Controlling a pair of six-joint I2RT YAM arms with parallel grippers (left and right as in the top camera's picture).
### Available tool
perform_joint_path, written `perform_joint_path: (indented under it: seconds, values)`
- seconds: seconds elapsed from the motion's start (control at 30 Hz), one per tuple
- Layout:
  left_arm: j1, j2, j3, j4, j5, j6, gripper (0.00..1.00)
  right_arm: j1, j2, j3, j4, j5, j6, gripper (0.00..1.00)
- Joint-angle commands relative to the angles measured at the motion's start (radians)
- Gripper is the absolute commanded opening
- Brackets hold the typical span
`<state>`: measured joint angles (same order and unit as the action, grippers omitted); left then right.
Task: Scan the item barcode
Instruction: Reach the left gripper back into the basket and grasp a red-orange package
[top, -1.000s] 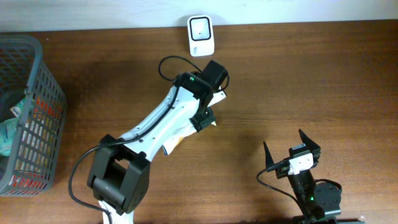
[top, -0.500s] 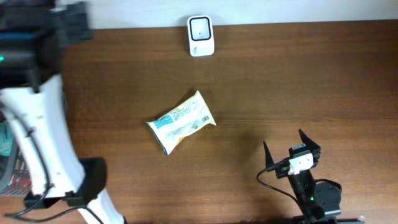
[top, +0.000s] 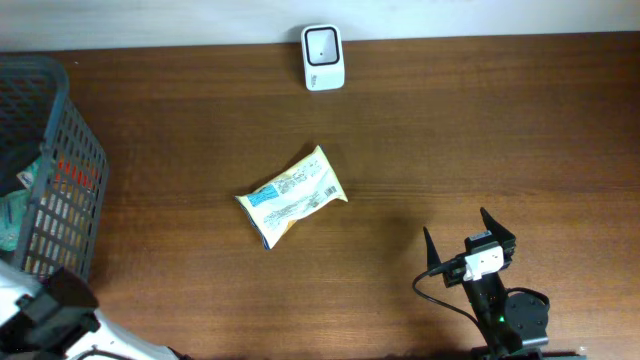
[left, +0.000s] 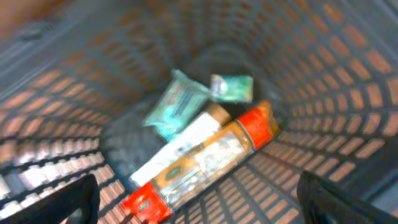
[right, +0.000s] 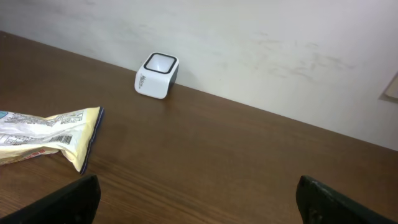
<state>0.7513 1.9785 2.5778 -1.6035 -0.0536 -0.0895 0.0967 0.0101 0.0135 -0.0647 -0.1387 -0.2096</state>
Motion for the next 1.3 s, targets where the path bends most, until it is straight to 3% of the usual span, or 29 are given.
perform_joint_path:
  seconds: [0.0,0.07,0.23,0.4,0.67,1.0,1.07,1.13,1.17,1.2,1.27]
  values:
    - [0.066,-0.004,-0.192,0.062,0.308,0.285,1.0,-0.007,-0.007,-0.008,-0.003,0.005,0.004,0.99]
    - [0.084,-0.004,-0.361,0.126,0.443,0.473,0.99,-0.007,-0.007,-0.008,-0.003,0.005,0.004,0.99]
    - [0.085,-0.004,-0.67,0.333,0.38,0.627,0.99,-0.007,-0.007,-0.008,-0.003,0.005,0.004,0.99]
    - [0.085,-0.002,-0.865,0.539,0.345,0.674,1.0,-0.007,-0.007,-0.008,-0.003,0.005,0.004,0.99]
    - [0.083,0.041,-0.972,0.614,0.357,0.765,0.88,-0.007,-0.007,-0.008,-0.003,0.005,0.004,0.99]
    - [0.083,0.088,-0.993,0.61,0.365,0.764,0.84,-0.007,-0.007,-0.008,-0.003,0.005,0.004,0.99]
    - [0.083,0.088,-1.026,0.628,0.382,0.765,0.77,-0.007,-0.007,-0.008,-0.003,0.005,0.004,0.99]
    - [0.083,0.088,-1.051,0.645,0.383,0.764,0.6,-0.007,-0.007,-0.008,-0.003,0.005,0.004,0.99]
    - [0.083,0.088,-1.058,0.65,0.383,0.764,0.37,-0.007,-0.007,-0.008,-0.003,0.005,0.004,0.99]
    - [0.083,0.088,-1.059,0.651,0.383,0.764,0.22,-0.007,-0.007,-0.008,-0.003,0.005,0.004,0.99]
    - [0.083,0.088,-1.059,0.668,0.379,0.764,0.0,-0.007,-0.007,-0.008,-0.003,0.005,0.004,0.99]
